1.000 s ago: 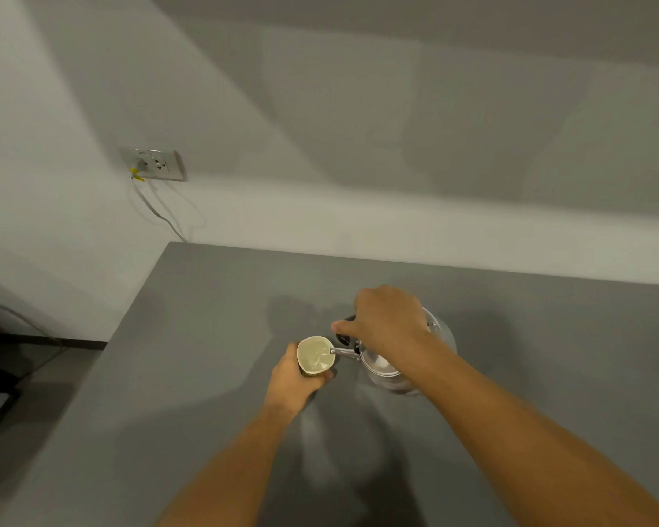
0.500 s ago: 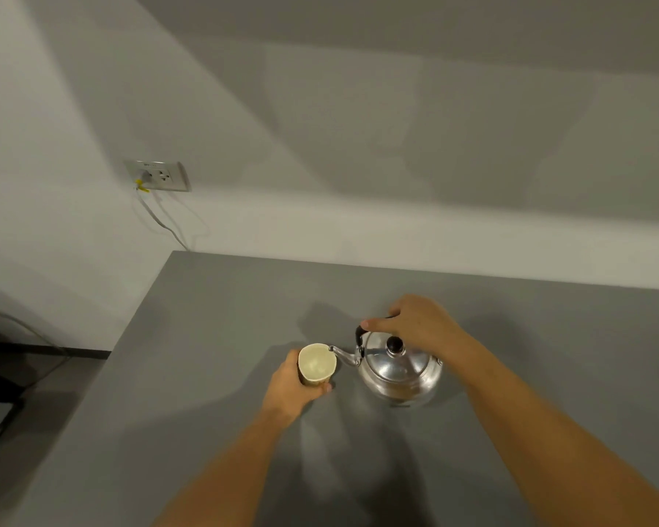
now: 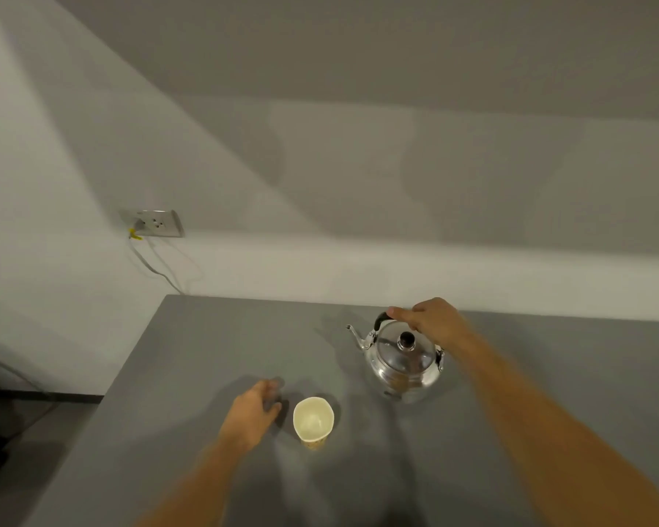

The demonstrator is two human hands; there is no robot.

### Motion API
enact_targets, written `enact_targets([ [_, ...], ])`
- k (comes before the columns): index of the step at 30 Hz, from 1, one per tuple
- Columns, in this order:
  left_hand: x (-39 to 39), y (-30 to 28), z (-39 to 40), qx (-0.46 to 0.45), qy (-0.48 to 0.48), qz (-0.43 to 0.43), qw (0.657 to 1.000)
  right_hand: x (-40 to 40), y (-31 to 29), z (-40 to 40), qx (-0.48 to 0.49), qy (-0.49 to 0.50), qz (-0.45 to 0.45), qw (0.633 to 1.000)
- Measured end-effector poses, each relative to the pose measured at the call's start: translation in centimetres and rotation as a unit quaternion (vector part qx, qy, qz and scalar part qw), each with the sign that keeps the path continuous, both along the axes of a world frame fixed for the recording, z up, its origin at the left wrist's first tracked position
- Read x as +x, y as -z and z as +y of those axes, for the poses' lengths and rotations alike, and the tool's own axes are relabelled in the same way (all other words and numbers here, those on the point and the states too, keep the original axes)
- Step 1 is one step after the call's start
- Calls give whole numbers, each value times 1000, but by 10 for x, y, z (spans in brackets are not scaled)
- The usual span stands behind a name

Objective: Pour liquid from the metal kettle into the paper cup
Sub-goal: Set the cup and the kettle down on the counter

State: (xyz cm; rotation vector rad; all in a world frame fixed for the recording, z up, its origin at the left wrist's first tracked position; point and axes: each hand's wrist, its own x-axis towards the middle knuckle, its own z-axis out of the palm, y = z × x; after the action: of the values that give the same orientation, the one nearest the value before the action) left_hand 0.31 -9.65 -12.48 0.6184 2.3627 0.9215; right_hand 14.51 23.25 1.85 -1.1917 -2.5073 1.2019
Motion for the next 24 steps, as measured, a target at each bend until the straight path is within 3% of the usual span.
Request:
enact_targets([
  [24, -55, -28, 69, 14, -28, 37, 999, -79, 40, 52, 0, -10, -20, 1000],
])
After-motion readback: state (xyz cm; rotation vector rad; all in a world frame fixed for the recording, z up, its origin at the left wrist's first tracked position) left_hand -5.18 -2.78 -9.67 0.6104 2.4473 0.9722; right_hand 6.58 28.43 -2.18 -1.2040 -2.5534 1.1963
